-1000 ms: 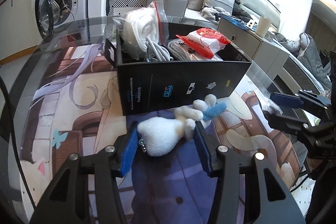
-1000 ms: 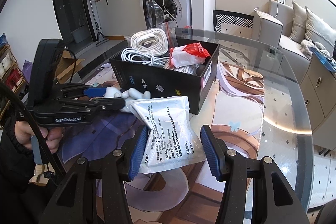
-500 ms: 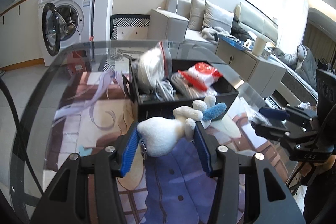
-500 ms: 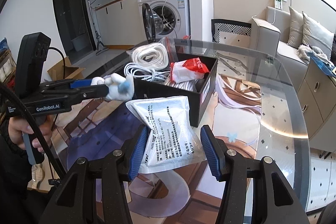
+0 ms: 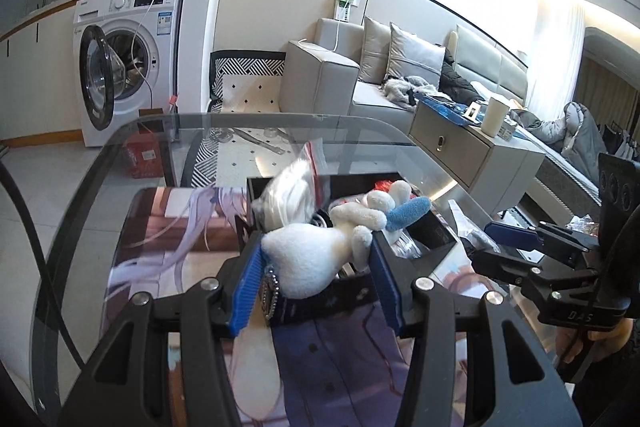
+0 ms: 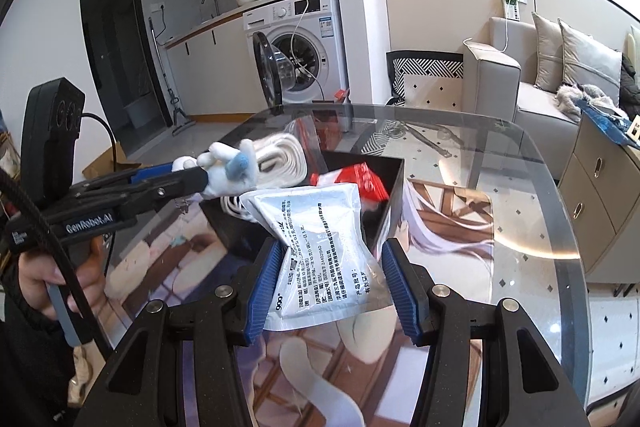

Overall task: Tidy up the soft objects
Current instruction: 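Carry the plush toy and paper packet over the black box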

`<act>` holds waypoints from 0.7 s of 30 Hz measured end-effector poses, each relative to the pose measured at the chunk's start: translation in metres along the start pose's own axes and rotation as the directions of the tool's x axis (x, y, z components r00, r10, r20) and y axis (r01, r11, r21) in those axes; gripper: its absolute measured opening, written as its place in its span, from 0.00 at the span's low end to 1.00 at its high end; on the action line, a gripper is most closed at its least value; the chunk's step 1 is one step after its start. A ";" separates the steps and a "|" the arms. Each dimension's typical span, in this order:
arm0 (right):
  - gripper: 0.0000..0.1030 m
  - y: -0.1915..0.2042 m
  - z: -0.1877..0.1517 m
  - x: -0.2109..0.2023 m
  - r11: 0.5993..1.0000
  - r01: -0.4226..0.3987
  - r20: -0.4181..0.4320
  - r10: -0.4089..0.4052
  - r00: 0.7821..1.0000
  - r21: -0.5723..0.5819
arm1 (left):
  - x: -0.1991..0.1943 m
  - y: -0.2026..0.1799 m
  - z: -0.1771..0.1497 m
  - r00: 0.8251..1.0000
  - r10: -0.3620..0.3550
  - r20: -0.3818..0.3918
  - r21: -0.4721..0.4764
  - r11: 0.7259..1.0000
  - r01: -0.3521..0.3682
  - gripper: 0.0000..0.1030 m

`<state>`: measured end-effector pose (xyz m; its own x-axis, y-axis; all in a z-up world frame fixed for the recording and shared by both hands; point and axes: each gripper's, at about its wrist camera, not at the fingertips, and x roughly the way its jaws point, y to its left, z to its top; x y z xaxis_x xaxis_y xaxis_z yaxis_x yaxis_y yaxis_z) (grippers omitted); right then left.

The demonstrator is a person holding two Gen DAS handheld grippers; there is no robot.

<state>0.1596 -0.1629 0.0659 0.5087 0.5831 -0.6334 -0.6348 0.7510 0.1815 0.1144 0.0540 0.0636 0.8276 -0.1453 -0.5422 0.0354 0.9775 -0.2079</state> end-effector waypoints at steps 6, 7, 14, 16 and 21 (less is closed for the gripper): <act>0.51 -0.002 0.013 0.013 0.999 -0.023 -0.002 0.023 1.000 0.036 | 0.014 0.001 0.010 1.000 0.008 0.001 0.005 1.000 -0.008 0.49; 0.51 -0.002 0.014 0.015 0.999 -0.028 -0.004 0.029 1.000 0.042 | 0.015 0.001 0.011 1.000 0.009 0.001 0.005 1.000 -0.009 0.49; 0.51 -0.001 0.021 0.037 0.996 -0.052 -0.032 0.054 0.998 0.069 | 0.025 0.003 0.014 1.000 0.025 -0.001 0.007 1.000 -0.025 0.49; 0.51 -0.001 0.022 0.045 0.996 -0.047 -0.041 0.051 0.998 0.078 | 0.029 0.003 0.015 1.000 0.028 -0.002 0.007 1.000 -0.028 0.49; 0.51 -0.008 0.023 0.064 0.993 -0.041 -0.057 0.048 0.997 0.108 | 0.037 0.003 0.014 0.999 0.033 -0.005 0.012 0.999 -0.033 0.49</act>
<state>0.2110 -0.1242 0.0413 0.4441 0.5997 -0.6657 -0.5891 0.7552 0.2874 0.1530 0.0539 0.0549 0.8257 -0.1140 -0.5524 0.0150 0.9835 -0.1805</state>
